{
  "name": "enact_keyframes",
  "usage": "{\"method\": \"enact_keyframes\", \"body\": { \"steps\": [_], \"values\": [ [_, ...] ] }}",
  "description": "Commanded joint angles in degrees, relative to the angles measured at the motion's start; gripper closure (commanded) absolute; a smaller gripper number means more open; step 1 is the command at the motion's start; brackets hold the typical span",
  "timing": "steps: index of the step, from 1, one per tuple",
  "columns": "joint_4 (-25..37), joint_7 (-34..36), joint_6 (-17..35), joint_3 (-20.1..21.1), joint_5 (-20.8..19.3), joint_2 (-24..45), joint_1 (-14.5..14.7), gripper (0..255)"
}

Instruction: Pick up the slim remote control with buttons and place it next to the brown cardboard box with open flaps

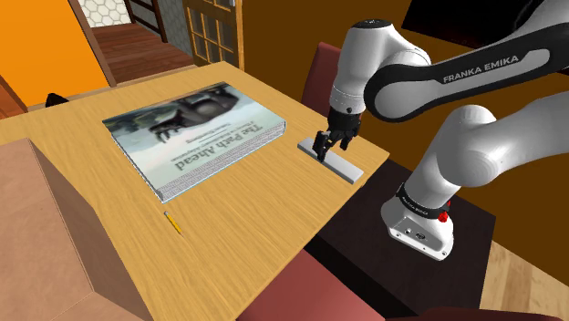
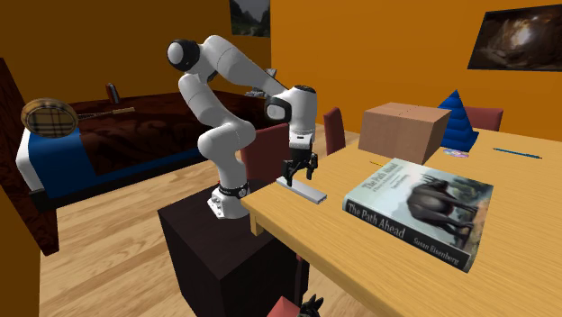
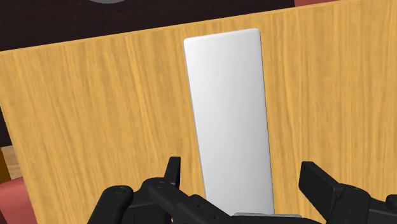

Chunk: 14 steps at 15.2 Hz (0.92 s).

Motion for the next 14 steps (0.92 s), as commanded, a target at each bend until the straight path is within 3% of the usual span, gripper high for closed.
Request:
{"method": "enact_keyframes", "body": {
  "steps": [1, 3, 11, 12, 14],
  "values": [
    [-1.07, -0.09, 2.6, 0.39, 0.38, 1.48, 0.01, 0],
    [-2.21, -0.14, 5.64, 0.91, 0.86, 3.41, 0.08, 0],
    [-2.21, -0.14, 5.64, 0.91, 0.86, 3.41, 0.08, 0],
    [-2.21, -0.14, 5.65, 0.91, 0.86, 3.41, 0.08, 255],
    [-2.21, -0.14, 5.64, 0.9, 0.86, 3.41, 0.08, 255]
  ]
}}
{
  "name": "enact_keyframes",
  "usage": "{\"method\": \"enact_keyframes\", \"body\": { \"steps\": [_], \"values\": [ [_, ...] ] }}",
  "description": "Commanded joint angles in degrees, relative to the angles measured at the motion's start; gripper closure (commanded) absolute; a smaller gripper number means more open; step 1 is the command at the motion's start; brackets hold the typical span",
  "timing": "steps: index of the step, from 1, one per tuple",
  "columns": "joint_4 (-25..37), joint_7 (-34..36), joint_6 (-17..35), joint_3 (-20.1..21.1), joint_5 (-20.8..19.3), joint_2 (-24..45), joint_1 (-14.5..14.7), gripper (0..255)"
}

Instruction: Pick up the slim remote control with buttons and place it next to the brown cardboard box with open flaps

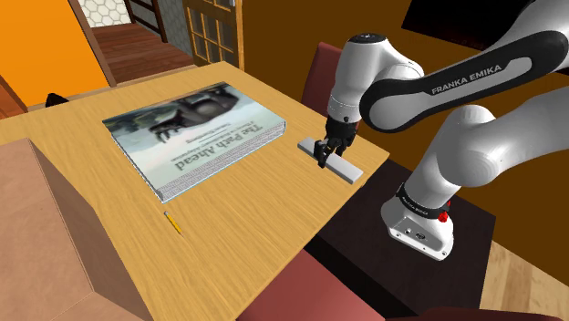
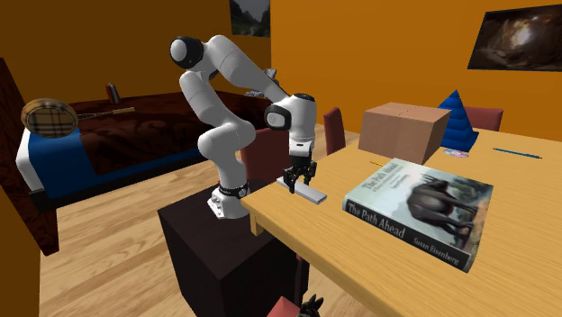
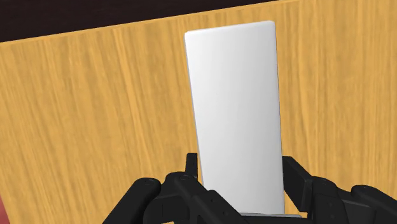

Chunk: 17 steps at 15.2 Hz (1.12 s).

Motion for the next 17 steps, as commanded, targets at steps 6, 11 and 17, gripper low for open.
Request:
{"method": "enact_keyframes", "body": {
  "steps": [6, 11, 17],
  "values": [
    [0.0, 0.03, 0.02, 0.02, 0.02, 0.08, 0.0, 255],
    [1.73, 0.03, -4.66, -0.81, -0.73, -2.89, -0.15, 255],
    [4.85, 0.05, -11.08, -2.0, -1.88, -6.25, -0.49, 255]
  ]
}}
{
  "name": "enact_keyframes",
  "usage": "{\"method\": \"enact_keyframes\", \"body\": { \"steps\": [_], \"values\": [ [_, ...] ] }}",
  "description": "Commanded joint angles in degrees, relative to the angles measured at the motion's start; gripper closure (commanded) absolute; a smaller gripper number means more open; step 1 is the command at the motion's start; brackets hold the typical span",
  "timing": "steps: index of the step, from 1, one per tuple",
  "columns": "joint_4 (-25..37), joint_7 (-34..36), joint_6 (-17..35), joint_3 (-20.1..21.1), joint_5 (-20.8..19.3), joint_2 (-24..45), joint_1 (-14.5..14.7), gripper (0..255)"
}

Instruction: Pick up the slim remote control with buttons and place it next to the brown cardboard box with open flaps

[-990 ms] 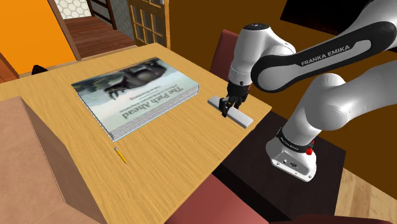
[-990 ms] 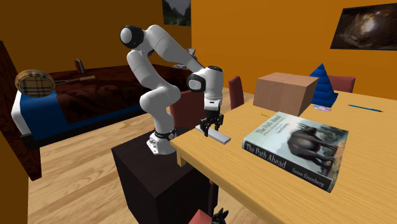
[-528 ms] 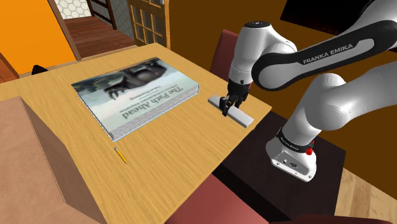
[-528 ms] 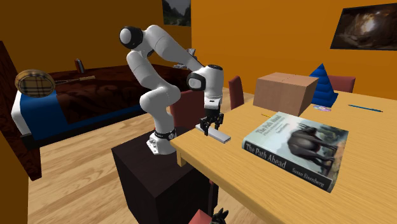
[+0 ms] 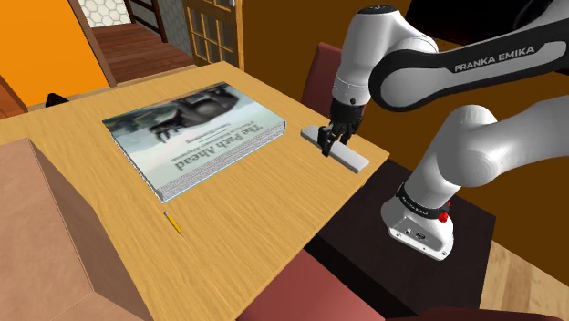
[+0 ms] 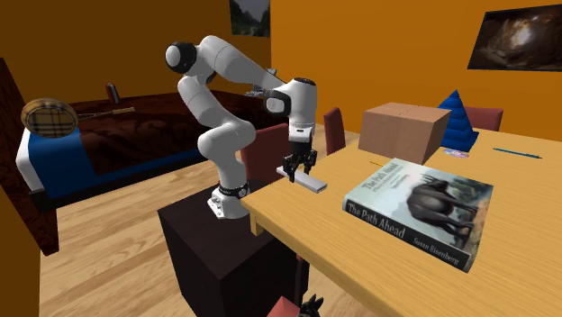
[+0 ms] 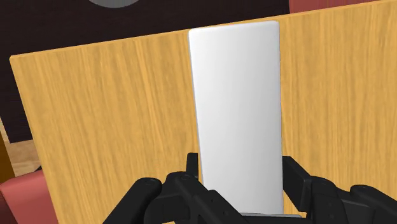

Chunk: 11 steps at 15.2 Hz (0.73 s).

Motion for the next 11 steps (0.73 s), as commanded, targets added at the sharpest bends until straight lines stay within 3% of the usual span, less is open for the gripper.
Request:
{"method": "enact_keyframes", "body": {
  "steps": [1, 11],
  "values": [
    [1.29, 0.0, -1.83, -0.34, -0.41, -0.54, -0.22, 255],
    [7.58, 0.03, -11.02, -2.11, -2.15, -3.5, -0.91, 255]
  ]
}}
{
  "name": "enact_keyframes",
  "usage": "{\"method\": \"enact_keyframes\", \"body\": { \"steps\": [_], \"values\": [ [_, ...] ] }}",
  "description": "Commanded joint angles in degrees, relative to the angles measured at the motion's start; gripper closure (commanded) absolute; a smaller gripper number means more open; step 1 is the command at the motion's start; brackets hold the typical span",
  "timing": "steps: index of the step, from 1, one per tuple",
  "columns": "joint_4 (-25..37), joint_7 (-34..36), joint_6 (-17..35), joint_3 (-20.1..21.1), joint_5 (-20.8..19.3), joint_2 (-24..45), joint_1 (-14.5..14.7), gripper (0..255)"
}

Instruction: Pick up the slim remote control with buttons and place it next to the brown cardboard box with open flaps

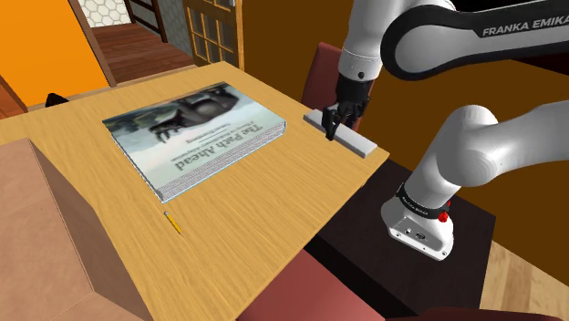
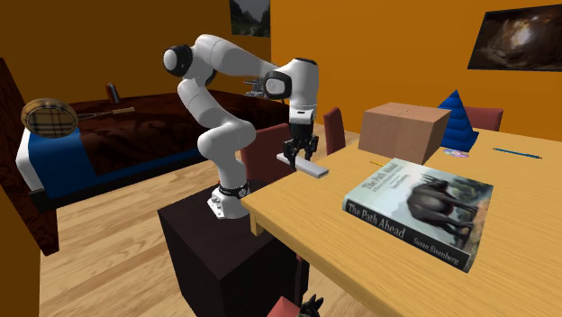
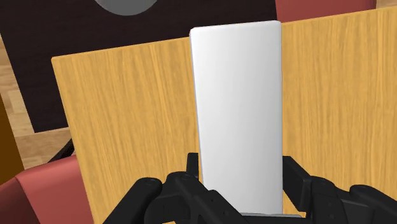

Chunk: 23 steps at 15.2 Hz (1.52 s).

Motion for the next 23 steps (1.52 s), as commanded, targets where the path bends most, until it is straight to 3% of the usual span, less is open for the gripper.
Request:
{"method": "enact_keyframes", "body": {
  "steps": [1, 23],
  "values": [
    [1.45, 0.1, -1.74, -0.24, -0.27, -0.29, -0.1, 255],
    [18.63, 0.29, -18.23, -3.05, -3.09, 0.37, -1.5, 255]
  ]
}}
